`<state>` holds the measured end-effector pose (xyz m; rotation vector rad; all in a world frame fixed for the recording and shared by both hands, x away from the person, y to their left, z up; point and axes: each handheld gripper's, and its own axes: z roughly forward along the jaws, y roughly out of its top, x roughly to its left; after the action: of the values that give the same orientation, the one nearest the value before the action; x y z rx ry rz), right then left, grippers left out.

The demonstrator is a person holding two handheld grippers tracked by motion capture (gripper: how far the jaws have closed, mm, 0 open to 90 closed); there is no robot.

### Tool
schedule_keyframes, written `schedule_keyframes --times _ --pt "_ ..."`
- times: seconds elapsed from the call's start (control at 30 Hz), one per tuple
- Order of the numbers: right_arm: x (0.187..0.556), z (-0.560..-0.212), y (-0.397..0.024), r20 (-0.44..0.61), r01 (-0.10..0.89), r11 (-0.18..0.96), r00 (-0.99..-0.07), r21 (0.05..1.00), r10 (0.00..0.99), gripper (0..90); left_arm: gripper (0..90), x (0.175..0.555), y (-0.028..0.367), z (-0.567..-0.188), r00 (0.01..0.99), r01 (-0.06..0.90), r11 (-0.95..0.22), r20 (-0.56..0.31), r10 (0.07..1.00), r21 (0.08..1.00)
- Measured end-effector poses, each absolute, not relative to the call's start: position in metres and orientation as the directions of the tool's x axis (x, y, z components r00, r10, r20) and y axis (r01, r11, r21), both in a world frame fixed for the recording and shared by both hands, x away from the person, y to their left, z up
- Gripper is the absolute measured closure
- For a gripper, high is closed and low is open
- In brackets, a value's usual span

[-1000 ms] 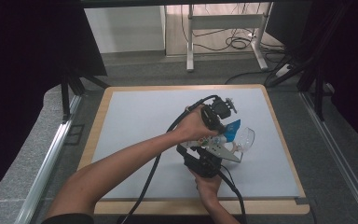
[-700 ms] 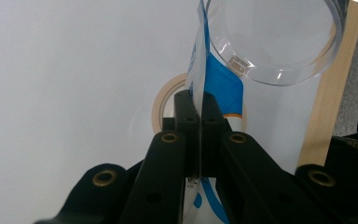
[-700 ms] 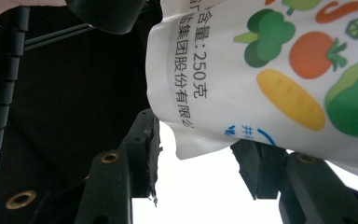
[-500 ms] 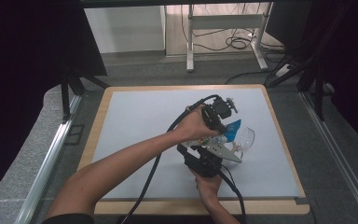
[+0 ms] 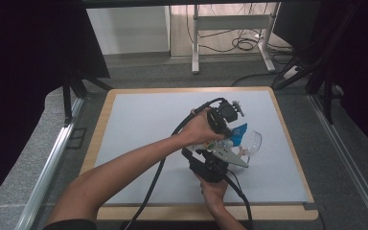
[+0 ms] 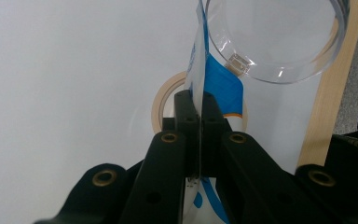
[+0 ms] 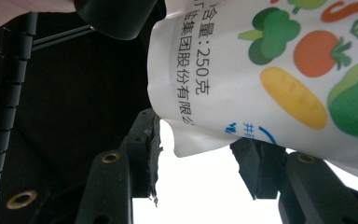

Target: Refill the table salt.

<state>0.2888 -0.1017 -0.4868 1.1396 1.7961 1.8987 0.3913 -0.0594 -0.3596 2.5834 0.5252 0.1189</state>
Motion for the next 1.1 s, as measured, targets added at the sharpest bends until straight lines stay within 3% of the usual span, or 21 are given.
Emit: schedule_keyframes --times 1.1 --pt "0.2880 -0.4870 -0.1010 0.339 0.303 -0.177 -0.643 0.936 0.687 54.9 90.0 0.3924 -0.0579 -0.3604 0.922 0.342 -0.801 -0.009 0.388 0.491"
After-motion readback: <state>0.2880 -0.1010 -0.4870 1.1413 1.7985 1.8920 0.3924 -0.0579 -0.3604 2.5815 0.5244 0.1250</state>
